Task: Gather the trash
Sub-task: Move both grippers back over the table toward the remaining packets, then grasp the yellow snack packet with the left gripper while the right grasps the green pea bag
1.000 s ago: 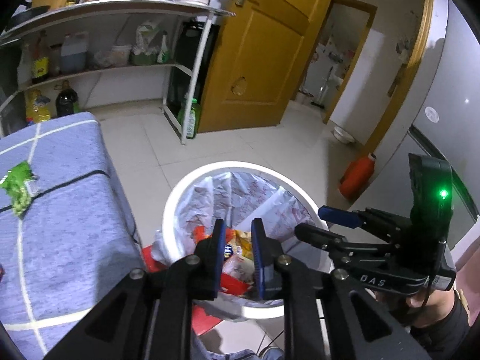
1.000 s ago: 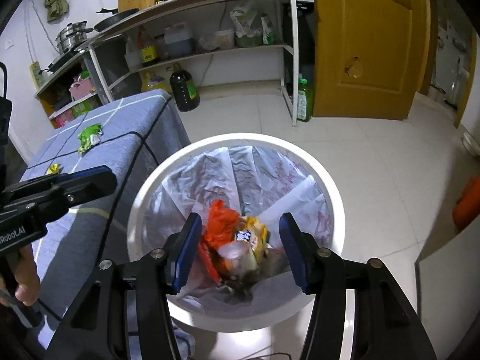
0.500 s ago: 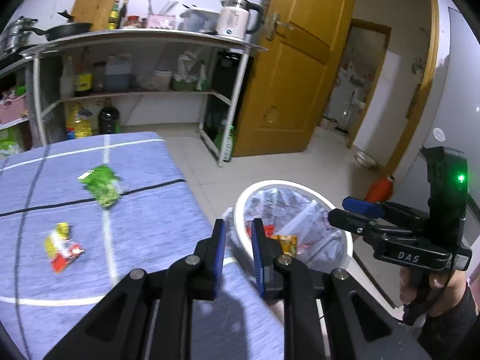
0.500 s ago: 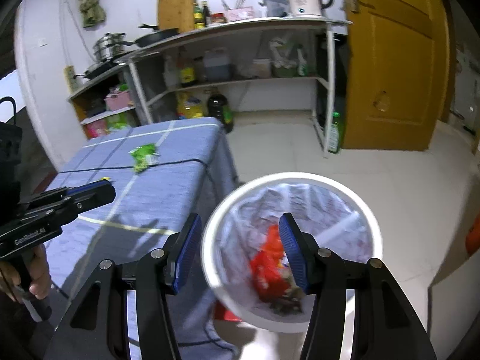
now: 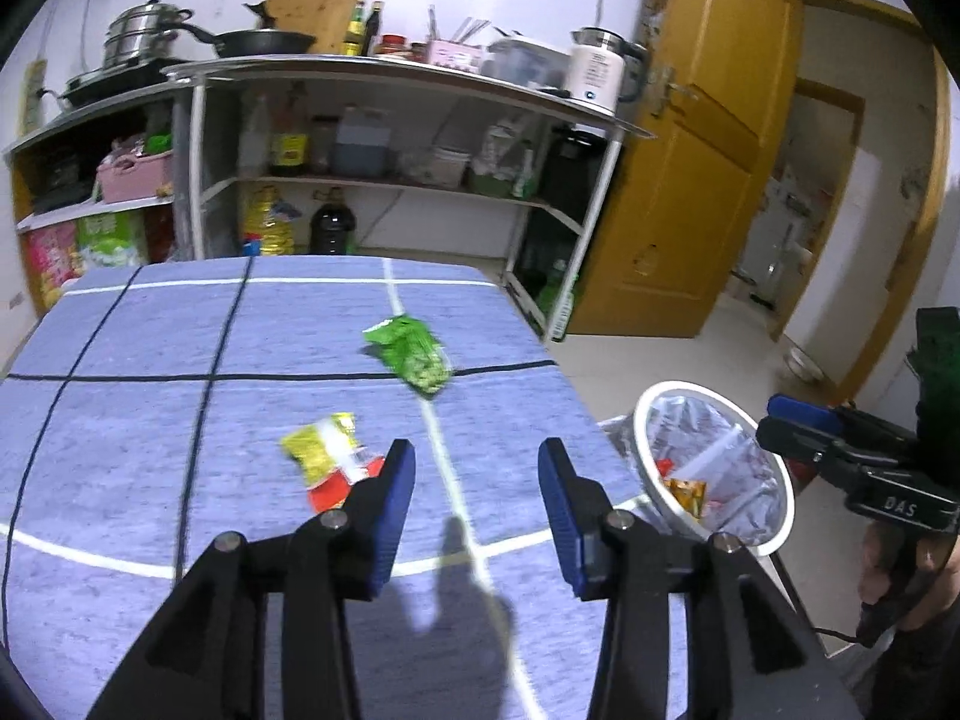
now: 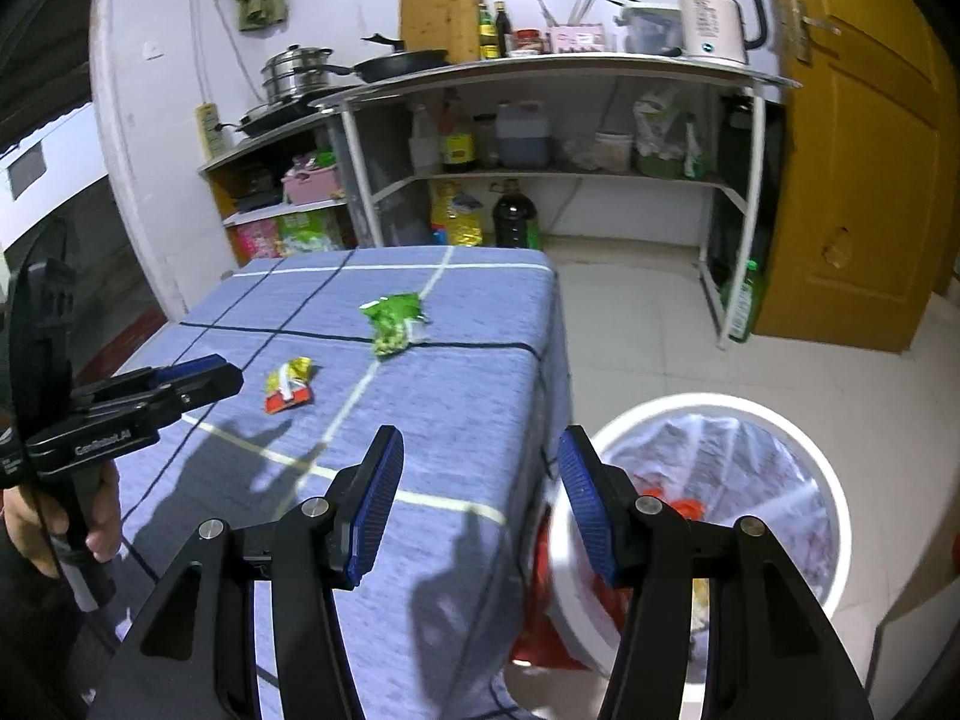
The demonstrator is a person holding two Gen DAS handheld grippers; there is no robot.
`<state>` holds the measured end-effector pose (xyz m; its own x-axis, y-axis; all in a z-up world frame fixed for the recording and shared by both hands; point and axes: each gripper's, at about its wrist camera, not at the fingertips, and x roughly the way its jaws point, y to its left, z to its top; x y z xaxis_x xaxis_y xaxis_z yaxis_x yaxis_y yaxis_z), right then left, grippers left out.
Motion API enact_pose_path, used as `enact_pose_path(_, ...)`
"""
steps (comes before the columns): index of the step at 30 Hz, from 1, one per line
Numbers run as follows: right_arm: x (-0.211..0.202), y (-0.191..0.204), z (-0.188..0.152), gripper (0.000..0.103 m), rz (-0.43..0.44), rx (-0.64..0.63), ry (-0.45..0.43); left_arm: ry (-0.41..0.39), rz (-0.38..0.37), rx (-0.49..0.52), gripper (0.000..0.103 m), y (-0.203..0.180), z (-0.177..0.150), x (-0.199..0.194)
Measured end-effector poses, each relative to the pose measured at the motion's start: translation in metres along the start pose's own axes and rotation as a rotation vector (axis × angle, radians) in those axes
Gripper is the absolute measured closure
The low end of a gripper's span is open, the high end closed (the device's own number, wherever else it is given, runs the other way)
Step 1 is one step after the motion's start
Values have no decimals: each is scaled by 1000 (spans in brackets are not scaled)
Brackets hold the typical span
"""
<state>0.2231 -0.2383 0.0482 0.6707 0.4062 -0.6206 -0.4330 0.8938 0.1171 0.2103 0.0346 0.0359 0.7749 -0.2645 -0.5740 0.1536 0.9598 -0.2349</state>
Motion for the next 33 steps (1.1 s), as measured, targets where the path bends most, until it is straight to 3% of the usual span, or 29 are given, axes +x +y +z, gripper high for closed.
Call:
enact_pose_path(8,25,25,15,48,38,-54,9,9,72,-39,59,30,-3,9)
enact_pose_path(16,55,36,29,48,61,-86,36,108,136,-108,59,53,-11,50)
enact_pose_path(22,75,40,36,48,64,-114,53,137,152,-152,59,60,-6,71)
enact_pose_path(33,120,54,59,48,69,-188,111,184,208,-116,59,54,-2,99)
